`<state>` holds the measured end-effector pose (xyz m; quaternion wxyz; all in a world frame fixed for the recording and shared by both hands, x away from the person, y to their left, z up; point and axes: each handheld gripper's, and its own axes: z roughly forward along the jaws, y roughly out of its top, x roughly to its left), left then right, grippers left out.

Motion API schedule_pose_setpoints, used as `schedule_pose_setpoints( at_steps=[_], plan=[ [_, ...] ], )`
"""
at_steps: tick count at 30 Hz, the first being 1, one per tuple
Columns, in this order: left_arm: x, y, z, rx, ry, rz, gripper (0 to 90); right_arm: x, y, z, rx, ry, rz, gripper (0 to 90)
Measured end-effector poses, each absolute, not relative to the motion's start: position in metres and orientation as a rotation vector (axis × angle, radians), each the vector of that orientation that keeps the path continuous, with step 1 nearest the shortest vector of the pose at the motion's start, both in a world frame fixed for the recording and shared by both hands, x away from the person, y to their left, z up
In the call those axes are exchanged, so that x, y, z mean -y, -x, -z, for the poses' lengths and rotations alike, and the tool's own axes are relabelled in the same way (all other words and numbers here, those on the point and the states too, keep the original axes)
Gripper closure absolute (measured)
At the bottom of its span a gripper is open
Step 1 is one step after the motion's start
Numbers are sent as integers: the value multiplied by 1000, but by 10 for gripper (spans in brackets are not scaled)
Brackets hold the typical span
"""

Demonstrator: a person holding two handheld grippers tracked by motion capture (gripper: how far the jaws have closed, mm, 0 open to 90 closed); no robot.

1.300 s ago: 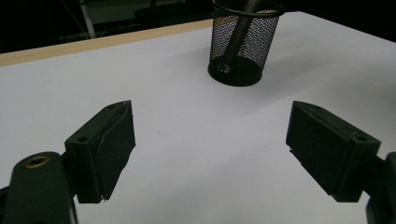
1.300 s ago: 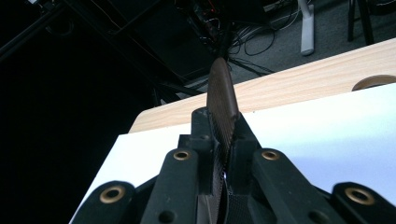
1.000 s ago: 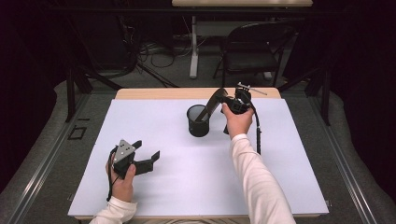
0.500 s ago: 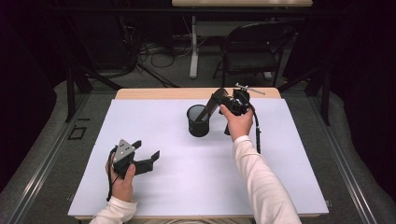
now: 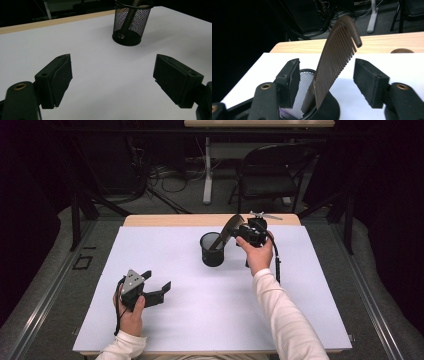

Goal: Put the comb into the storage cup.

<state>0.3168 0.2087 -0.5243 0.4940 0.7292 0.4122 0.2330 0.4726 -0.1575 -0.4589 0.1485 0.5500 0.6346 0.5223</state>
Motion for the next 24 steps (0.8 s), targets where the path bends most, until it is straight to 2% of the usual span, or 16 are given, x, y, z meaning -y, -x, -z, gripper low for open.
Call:
schedule_pose_setpoints(
  at_steps=[11,24],
  plan=[
    [-208,-317,524,-998,-1768,-565,156,157,-464,458,-1840,-1542,-1499,388],
    [-208,-316,524,-998,-1769,-564,157,164,-453,462,-1828,-1502,-1475,320]
  ],
)
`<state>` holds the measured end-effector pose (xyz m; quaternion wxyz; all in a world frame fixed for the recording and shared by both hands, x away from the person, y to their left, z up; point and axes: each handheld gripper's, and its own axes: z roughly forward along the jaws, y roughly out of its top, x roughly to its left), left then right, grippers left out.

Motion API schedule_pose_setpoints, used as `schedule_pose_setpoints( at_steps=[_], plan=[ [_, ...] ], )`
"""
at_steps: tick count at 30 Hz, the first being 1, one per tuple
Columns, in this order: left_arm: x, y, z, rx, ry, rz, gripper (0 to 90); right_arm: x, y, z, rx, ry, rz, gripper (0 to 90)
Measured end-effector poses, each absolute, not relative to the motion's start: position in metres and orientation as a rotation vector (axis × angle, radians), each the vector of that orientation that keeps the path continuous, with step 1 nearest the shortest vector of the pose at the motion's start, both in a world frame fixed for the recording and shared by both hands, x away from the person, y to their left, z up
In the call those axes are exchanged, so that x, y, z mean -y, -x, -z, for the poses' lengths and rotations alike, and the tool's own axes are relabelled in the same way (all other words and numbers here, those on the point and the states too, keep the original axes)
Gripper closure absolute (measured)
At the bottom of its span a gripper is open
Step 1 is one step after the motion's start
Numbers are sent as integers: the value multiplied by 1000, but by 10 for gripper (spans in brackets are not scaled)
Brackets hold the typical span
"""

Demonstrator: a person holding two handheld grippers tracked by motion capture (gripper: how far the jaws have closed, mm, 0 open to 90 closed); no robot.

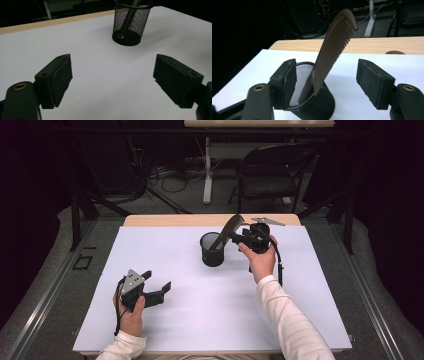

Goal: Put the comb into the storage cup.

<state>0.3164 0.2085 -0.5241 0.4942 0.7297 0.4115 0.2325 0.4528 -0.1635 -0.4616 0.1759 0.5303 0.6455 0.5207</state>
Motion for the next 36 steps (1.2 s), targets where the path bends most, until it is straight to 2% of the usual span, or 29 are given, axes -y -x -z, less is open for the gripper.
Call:
schedule_pose_setpoints(
  at_steps=[10,18,36],
  plan=[
    [-209,-316,524,-997,-1767,-562,156,171,-439,464,-1840,-1426,-1390,265],
    [-211,-317,523,-1003,-1762,-559,156,173,-426,462,-1930,-1394,-1227,147],
    [-214,-317,520,-1002,-1754,-550,156,174,-370,458,-2043,-1211,-1395,147]
  ],
)
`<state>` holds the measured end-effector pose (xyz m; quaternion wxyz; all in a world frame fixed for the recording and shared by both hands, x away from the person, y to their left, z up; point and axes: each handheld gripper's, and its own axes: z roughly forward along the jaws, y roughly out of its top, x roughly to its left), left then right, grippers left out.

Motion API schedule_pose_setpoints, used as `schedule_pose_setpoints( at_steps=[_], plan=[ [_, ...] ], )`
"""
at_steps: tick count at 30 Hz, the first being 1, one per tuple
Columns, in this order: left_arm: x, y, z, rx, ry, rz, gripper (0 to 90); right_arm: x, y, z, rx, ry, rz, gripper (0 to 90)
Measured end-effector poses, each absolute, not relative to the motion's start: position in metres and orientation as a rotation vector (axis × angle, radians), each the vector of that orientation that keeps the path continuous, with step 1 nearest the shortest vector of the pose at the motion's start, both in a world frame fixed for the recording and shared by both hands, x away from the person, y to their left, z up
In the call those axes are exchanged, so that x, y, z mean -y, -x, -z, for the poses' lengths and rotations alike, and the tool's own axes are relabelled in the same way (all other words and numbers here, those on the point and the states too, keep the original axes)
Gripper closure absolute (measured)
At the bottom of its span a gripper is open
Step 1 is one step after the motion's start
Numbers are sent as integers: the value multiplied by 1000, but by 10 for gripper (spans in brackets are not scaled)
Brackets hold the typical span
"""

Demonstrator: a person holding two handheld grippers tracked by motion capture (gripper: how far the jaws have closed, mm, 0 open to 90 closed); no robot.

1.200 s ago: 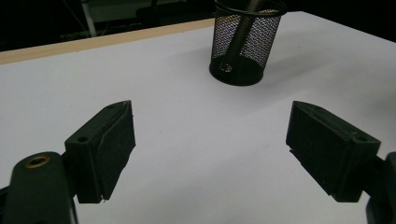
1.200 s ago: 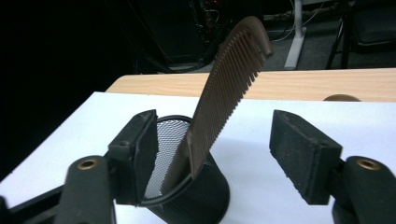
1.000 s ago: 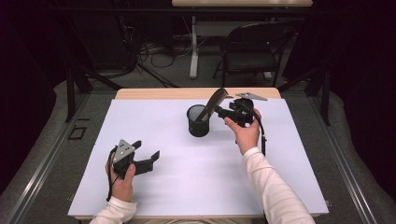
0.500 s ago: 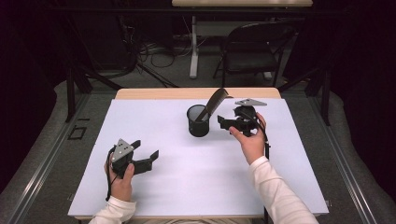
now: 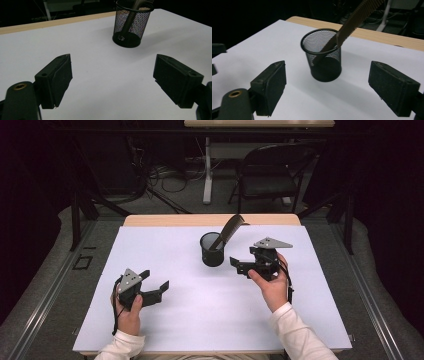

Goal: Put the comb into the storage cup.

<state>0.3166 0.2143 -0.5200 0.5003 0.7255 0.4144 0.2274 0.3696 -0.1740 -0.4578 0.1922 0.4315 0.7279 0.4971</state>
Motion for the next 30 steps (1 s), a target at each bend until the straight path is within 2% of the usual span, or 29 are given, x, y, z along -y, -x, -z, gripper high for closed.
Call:
schedule_pose_setpoints(
  at_steps=[16,23,27,30],
  plan=[
    [-215,-316,519,-1004,-1754,-547,156,179,-335,470,-2110,-1103,-1422,137],
    [-216,-315,519,-999,-1757,-543,156,182,-326,481,-2118,-1066,-1393,96],
    [-218,-314,519,-1003,-1757,-541,156,181,-323,488,-2137,-1057,-1385,10],
    [-220,-313,519,-1001,-1756,-539,157,180,-320,494,-2132,-1064,-1386,0]
  ],
)
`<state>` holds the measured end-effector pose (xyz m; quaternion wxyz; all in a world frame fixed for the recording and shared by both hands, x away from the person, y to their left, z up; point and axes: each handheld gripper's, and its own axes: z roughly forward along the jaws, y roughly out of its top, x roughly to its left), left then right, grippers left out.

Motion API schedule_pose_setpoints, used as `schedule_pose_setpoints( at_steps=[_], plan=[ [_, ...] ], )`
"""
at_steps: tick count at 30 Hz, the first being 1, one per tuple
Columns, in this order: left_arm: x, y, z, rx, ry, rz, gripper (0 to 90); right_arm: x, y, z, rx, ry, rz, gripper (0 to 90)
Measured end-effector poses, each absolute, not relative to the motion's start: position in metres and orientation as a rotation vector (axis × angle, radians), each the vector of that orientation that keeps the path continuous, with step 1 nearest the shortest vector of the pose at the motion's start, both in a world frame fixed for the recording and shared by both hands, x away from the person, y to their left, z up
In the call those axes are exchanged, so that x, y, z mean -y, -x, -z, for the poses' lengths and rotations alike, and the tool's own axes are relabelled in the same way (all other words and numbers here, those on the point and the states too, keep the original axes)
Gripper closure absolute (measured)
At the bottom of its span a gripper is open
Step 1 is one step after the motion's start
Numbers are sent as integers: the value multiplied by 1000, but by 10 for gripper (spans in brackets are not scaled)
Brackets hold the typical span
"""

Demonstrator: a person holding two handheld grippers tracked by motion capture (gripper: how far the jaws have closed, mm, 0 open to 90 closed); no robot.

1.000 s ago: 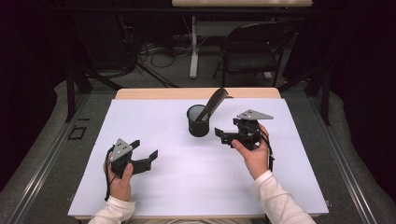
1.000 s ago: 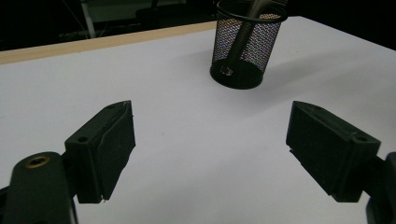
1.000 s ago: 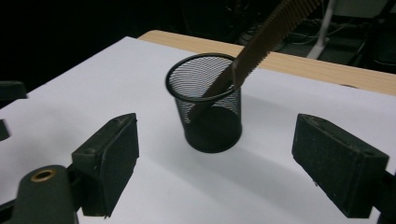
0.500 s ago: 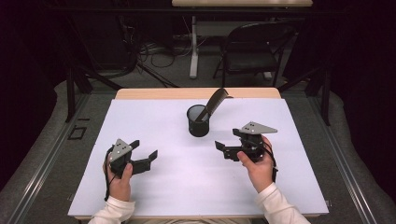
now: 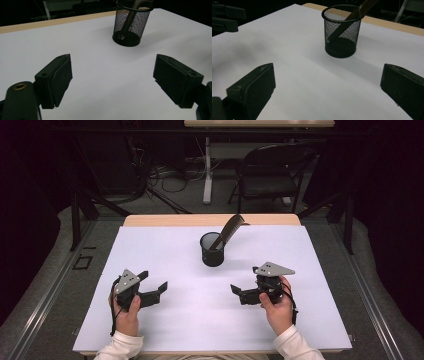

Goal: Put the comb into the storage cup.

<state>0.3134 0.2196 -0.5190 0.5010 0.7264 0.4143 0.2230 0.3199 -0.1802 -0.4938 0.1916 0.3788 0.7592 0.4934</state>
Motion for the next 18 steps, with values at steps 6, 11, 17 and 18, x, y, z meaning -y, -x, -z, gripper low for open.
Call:
schedule_pose_setpoints(
  at_steps=[6,11,17,18],
  plan=[
    [-222,-311,519,-984,-1763,-533,156,180,-317,506,-2149,-1074,-1373,0],
    [-223,-309,518,-969,-1760,-529,156,180,-315,512,-2145,-1064,-1376,0],
    [-225,-310,518,-964,-1754,-529,156,182,-314,520,-2135,-1070,-1391,0],
    [-225,-310,518,-965,-1756,-530,156,182,-314,521,-2137,-1070,-1388,0]
  ],
)
